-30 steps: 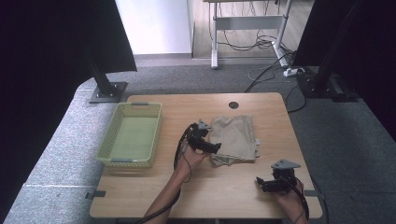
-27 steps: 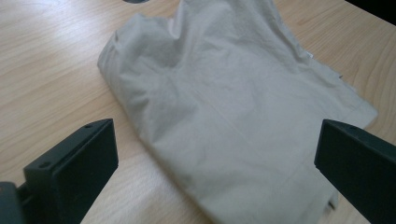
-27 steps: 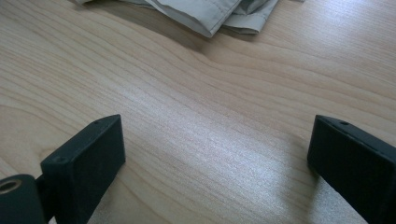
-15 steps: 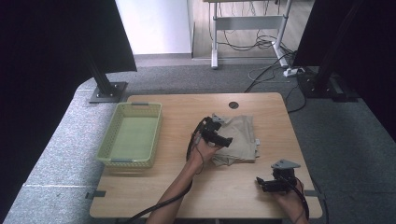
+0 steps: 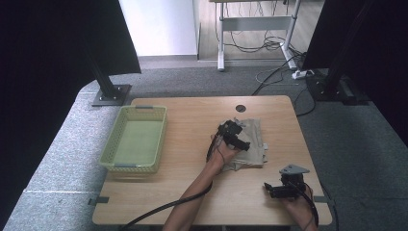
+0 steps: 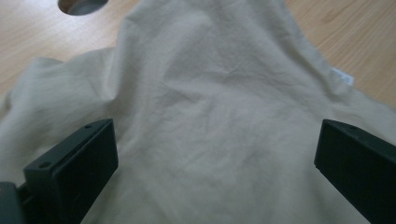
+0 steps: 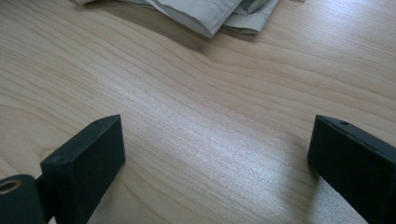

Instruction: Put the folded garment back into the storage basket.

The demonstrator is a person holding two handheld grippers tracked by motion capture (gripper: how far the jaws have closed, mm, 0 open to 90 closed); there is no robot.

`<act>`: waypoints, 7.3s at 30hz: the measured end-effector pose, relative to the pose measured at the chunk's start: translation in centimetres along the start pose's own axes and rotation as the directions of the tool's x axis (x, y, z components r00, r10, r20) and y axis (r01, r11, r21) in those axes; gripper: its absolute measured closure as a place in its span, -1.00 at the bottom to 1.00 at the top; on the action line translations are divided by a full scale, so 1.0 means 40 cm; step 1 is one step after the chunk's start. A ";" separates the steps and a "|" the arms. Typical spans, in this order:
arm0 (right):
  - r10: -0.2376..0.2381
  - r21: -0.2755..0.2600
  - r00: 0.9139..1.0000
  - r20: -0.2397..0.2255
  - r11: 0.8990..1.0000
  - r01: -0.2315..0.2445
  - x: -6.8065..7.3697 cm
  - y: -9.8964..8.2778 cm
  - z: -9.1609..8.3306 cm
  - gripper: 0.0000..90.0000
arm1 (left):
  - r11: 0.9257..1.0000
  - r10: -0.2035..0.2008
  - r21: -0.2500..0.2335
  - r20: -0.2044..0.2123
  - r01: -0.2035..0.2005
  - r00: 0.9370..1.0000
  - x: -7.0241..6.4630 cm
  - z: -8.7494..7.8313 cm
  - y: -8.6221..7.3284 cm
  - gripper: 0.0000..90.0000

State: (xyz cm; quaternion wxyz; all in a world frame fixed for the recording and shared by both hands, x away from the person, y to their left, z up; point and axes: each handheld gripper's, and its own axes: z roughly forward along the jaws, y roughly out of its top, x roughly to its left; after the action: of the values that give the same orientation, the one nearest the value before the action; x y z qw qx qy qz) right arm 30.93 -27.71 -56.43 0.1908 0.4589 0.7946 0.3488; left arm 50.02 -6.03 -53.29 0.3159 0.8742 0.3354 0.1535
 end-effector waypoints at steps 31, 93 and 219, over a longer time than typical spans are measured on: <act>-0.002 0.001 1.000 -0.002 1.000 0.002 0.000 0.001 0.001 -0.92 | 0.998 -0.055 0.015 0.072 0.054 0.996 -0.024 0.007 -0.002 0.81; -0.002 0.000 1.000 -0.002 1.000 0.002 0.000 0.001 0.001 -0.92 | 0.992 0.068 -0.108 -0.023 -0.070 0.997 0.217 -0.491 -0.117 0.82; 0.001 0.001 1.000 0.003 1.000 -0.001 0.002 0.003 0.003 -0.93 | 0.951 -0.228 -0.243 -0.125 0.193 0.966 0.403 -0.651 -0.371 -0.78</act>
State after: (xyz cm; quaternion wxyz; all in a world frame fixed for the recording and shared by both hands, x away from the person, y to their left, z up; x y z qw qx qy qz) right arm 31.04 -27.53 -56.43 0.1915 0.4598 0.7943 0.3479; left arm 41.98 25.22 -42.46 0.4025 0.7770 0.4299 0.2224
